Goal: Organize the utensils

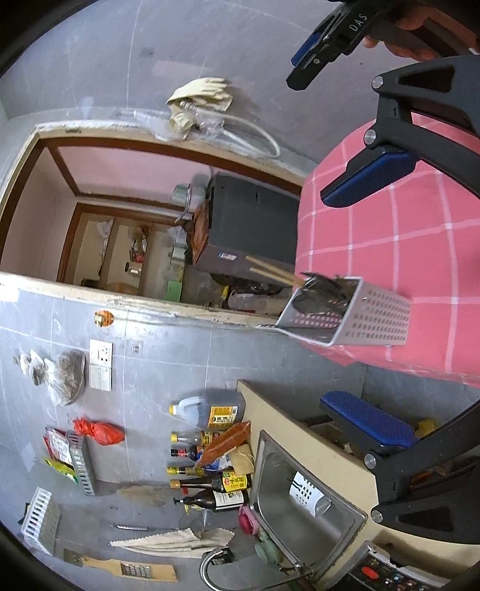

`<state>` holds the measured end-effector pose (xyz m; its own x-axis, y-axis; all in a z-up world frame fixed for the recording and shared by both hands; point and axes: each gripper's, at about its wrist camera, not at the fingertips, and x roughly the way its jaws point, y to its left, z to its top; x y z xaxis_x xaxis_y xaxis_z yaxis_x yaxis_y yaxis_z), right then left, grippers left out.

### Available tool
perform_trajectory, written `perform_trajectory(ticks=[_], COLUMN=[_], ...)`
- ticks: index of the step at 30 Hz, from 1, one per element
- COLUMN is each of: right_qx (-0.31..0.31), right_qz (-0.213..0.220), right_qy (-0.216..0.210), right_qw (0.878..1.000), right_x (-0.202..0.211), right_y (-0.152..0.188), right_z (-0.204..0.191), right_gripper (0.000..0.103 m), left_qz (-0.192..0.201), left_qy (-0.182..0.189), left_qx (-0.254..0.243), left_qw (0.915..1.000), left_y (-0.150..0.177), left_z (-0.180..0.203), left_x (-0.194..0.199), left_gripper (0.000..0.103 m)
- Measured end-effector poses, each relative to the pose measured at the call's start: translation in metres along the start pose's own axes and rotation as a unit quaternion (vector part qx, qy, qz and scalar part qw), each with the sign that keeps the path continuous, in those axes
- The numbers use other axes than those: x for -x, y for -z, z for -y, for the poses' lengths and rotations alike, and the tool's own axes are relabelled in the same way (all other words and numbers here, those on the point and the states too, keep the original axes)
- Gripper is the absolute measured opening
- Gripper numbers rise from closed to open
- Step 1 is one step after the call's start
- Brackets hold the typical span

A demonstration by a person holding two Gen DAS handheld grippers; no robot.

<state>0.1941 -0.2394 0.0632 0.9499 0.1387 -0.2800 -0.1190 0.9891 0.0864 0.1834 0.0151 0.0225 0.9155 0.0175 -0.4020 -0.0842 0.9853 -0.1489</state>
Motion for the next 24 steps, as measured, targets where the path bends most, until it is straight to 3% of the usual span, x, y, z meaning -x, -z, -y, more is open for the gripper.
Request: perform_trajectory(ticks=[14, 24], right_qx=[-0.012, -0.016], right_qz=[-0.009, -0.019], right_qy=[0.077, 0.095], right_qw=[0.997, 0.995], right_x=[0.111, 0.152], right_y=[0.056, 0.090], right_z=[-0.012, -0.015], right_gripper=[0.100, 0.101], left_qz=[-0.012, -0.023], left_qy=[0.045, 0.062], left_qx=[-0.027, -0.040], left_qw=[0.9985, 0.9970], left_y=[0.055, 0.092], left_z=[-0.014, -0.021], left_x=[0.065, 0.093], left_gripper=[0.102, 0.102])
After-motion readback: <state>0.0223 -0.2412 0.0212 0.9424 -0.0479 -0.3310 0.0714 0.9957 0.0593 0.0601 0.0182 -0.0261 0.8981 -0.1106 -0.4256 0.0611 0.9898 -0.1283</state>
